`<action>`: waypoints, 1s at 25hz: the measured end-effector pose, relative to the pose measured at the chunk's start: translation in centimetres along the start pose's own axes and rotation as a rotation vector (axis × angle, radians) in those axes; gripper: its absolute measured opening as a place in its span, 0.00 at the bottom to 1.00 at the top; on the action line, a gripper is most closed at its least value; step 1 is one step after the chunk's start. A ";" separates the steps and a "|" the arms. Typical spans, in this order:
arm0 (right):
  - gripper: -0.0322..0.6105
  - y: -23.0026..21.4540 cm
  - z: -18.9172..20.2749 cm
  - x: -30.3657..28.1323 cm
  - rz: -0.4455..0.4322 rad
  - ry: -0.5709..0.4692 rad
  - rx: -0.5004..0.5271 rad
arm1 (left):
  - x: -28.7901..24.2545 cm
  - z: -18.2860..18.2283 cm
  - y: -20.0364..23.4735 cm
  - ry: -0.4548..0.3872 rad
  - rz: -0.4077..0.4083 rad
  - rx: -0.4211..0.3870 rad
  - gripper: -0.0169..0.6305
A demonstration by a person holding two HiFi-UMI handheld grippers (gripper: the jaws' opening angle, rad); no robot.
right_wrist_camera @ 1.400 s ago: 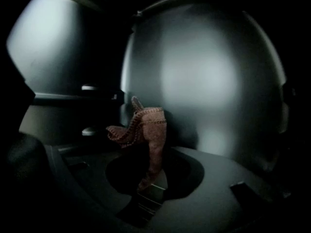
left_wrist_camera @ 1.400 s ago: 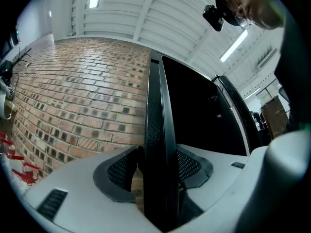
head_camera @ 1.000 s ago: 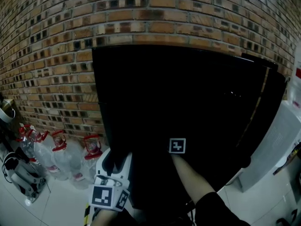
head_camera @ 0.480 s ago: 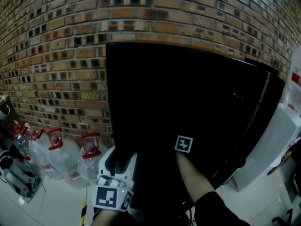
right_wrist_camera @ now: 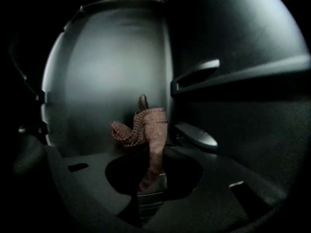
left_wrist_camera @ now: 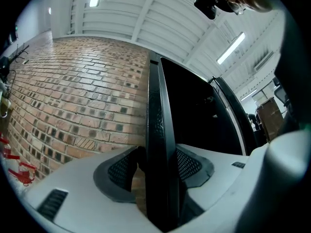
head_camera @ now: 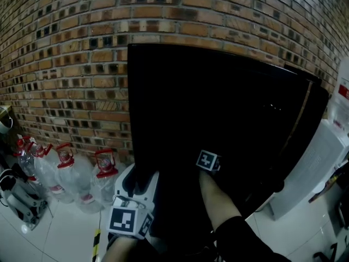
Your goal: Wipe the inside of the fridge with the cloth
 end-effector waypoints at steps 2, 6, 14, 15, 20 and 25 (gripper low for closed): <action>0.16 -0.8 0.0 0.6 0.062 0.004 0.010 | 0.1 0.1 -0.2 0.012 -0.001 0.002 0.37; 0.16 -1.1 0.0 1.1 0.063 -0.005 0.006 | 0.7 0.2 -0.5 0.020 0.016 0.014 0.36; 0.17 0.0 0.8 3.1 -0.130 -0.036 -0.033 | 2.3 -0.4 -0.4 -0.006 -0.002 0.050 0.33; 0.17 0.0 0.7 4.0 -0.149 -0.051 -0.028 | 2.6 -0.5 -0.5 -0.010 0.000 0.053 0.33; 0.16 1.2 1.9 8.7 -0.342 -0.077 -0.006 | 4.6 -0.4 -1.2 -0.035 0.056 0.074 0.33; 0.16 2.4 1.0 15.5 -0.601 -0.129 0.025 | 7.0 -0.3 -3.7 -0.029 0.157 0.060 0.33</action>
Point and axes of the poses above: the fingertips, and each gripper's own axes: x backward along the fingers, y to its left, z out of its underside, the point moved 1 cm from there along x, backward along the fingers, and after that the axes turned 6 degrees about -x, right-handed, at the moved point
